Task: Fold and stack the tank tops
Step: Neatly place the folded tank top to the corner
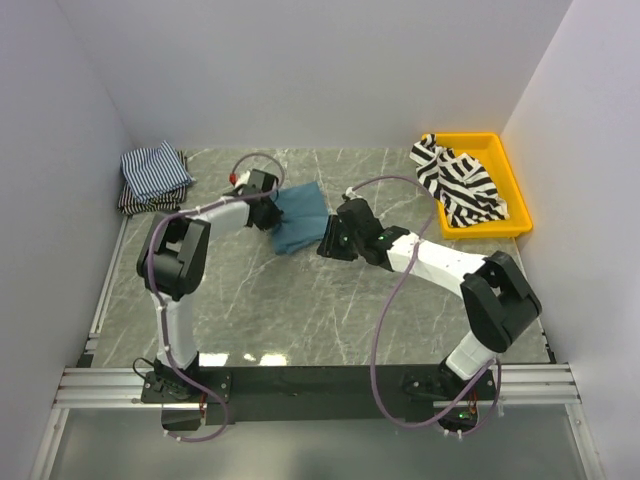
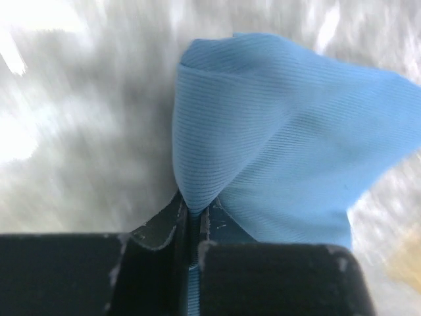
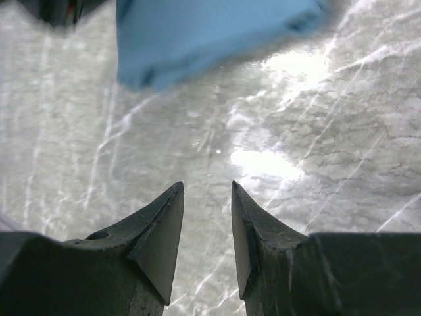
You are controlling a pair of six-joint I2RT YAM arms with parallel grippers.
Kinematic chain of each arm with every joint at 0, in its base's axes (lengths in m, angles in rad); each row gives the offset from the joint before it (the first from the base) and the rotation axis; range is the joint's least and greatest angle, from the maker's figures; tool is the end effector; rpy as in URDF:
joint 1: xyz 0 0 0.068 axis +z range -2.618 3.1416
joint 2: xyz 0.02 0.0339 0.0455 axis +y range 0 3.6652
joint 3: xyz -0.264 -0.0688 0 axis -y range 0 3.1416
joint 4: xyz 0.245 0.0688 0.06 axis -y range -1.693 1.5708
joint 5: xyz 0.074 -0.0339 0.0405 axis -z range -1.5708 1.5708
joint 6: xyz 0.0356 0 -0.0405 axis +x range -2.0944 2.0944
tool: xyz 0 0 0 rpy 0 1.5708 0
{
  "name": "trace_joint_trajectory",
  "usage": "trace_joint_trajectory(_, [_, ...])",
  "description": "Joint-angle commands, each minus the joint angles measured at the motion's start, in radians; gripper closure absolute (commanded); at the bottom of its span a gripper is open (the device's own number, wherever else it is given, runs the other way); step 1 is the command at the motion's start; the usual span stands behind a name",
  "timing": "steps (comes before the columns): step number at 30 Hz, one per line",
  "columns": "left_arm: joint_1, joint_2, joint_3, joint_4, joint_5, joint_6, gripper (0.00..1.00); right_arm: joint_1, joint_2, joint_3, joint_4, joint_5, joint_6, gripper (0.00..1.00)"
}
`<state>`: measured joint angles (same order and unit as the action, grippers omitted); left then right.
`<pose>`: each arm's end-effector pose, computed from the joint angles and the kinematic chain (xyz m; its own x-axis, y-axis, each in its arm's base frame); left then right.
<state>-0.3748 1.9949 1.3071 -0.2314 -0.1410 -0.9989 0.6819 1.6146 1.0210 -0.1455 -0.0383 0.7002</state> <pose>0.3948 -0.1499 0.1581 -0.6386 -0.6434 -0.4222 -0.4689 0.7603 -0.4495 0.2702 0.2211 0.2161 -0.8199 0.1637 -0.5486 -0.1614 0.8532 0.4960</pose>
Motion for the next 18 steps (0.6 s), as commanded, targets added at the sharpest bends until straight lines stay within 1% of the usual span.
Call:
trace_joint_trajectory(1, [0.072, 0.106, 0.189, -0.192, -0.115, 0.265, 0.99, -0.002, -0.077, -0.001, -0.009, -0.020, -0.024, 0.58])
trace_joint_trajectory(3, [0.099, 0.172, 0.266, -0.259, -0.121, 0.356, 0.99, -0.001, -0.093, 0.002, -0.019, -0.035, -0.028, 0.58])
trace_joint_trajectory(7, [0.180, 0.252, 0.473, -0.344, -0.108, 0.450, 0.99, 0.007, -0.108, 0.013, -0.052, -0.049, -0.047, 0.58])
trace_joint_trajectory(8, [0.191, 0.261, 0.503, -0.351, -0.111, 0.468, 0.99, 0.008, -0.111, 0.014, -0.057, -0.054, -0.051, 0.58])
trace_joint_trajectory(10, [0.218, 0.301, 0.569, -0.394, -0.138, 0.514, 0.99, 0.008, -0.111, 0.024, -0.078, -0.069, -0.059, 0.59])
trace_joint_trajectory(13, [0.250, 0.358, 0.755, -0.448, -0.198, 0.566, 0.99, 0.010, -0.119, 0.031, -0.101, -0.074, -0.082, 0.59])
trace_joint_trajectory(16, [0.284, 0.403, 0.871, -0.496, -0.256, 0.618, 1.00, 0.010, -0.122, 0.050, -0.118, -0.090, -0.094, 0.59])
trace_joint_trajectory(18, [0.304, 0.415, 0.914, -0.514, -0.267, 0.643, 1.00, 0.011, -0.122, 0.056, -0.118, -0.101, -0.094, 0.59])
